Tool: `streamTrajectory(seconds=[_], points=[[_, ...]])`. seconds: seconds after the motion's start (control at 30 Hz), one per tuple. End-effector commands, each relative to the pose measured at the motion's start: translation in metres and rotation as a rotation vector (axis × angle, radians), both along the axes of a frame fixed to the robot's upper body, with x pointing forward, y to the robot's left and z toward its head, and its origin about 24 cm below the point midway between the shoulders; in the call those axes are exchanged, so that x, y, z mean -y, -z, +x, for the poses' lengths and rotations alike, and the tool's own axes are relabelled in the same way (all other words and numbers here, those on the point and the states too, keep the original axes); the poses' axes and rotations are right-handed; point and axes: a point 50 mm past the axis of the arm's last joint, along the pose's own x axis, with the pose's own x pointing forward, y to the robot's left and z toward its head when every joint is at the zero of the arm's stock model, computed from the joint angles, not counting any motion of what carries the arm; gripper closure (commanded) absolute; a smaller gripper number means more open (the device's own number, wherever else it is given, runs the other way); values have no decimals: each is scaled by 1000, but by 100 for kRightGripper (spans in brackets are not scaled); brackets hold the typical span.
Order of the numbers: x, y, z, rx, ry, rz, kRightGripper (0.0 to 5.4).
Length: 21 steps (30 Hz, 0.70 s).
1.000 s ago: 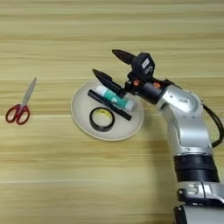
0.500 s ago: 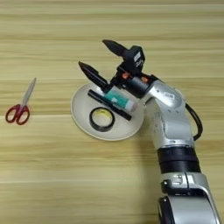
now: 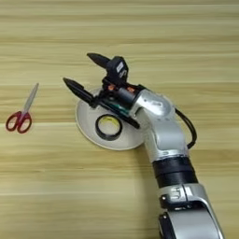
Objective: Move the objects on the table
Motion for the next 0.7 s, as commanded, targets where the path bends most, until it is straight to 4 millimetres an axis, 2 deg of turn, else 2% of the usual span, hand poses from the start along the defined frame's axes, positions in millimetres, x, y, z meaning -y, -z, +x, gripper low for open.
streamTrajectory(seconds=[0.03, 0.4, 0.7], points=[[-17, -28, 10, 126, -35, -42, 4], [-52, -7, 13, 49, -115, -158, 4], [-76, 0, 17, 27, -151, -223, 4]])
